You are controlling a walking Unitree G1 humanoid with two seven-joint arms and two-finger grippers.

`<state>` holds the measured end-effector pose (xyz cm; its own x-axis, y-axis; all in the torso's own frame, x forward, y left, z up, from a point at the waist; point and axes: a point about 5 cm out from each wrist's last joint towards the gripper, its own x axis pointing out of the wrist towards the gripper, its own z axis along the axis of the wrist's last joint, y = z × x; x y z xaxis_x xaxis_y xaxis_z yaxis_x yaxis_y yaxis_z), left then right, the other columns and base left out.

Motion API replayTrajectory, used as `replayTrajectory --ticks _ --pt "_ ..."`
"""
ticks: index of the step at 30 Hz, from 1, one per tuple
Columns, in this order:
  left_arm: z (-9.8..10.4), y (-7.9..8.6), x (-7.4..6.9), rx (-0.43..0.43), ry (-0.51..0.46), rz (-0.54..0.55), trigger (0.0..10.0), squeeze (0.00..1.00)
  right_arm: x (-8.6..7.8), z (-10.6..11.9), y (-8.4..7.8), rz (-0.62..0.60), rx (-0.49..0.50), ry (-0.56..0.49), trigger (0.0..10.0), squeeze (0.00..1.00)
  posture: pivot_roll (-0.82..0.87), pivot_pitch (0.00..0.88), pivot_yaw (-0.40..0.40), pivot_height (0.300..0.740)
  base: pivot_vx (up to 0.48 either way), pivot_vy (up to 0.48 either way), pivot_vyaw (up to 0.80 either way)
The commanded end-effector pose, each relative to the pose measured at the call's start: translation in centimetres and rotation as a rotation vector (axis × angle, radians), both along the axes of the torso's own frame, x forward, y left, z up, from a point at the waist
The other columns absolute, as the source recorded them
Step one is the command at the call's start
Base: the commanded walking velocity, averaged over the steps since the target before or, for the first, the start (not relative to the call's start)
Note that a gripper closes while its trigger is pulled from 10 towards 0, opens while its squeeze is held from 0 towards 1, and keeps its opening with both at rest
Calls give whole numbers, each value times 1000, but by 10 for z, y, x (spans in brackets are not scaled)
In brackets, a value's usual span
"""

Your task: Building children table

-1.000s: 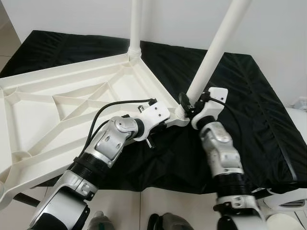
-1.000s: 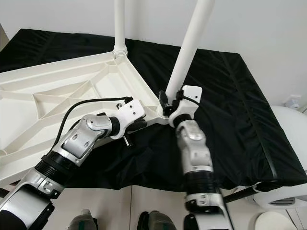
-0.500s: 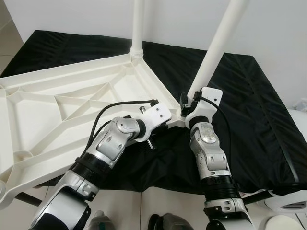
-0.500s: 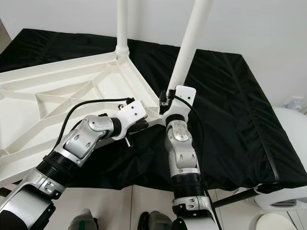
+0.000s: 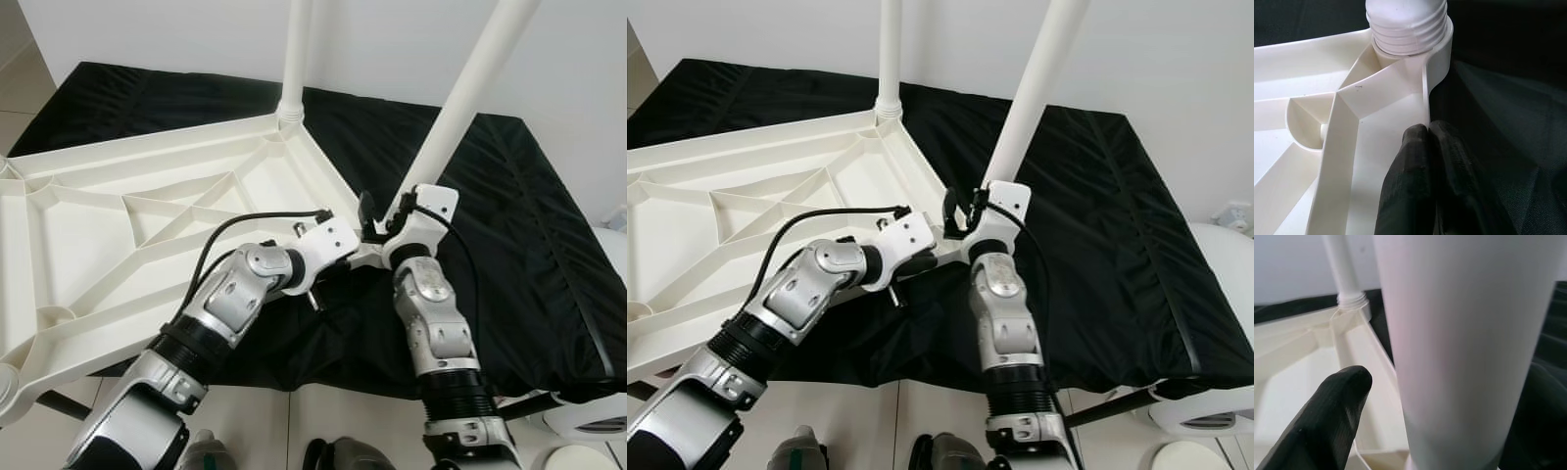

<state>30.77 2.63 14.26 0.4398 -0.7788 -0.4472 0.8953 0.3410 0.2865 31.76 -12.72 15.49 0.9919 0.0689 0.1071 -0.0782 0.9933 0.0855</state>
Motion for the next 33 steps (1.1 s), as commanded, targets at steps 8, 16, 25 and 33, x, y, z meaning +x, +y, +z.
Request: replayTrajectory --ticks 8,16,25,33 --pt "1 -9 -5 -12 26 -74 10000 0 4 -15 -36 212 -27 38 10000 0 36 8 -100 740 0 0 0" --pt "1 -8 -5 -13 26 -73 10000 0 6 -10 -62 467 -90 30 10000 0 35 14 -93 740 0 0 0" --pt "4 -7 -2 -11 17 -69 10000 0 18 -7 -73 649 -158 49 10000 0 44 9 -87 740 0 0 0" --pt "6 -6 -1 -10 11 -66 10000 0 26 -7 -64 693 -193 49 9176 0 54 8 -86 740 0 0 0"
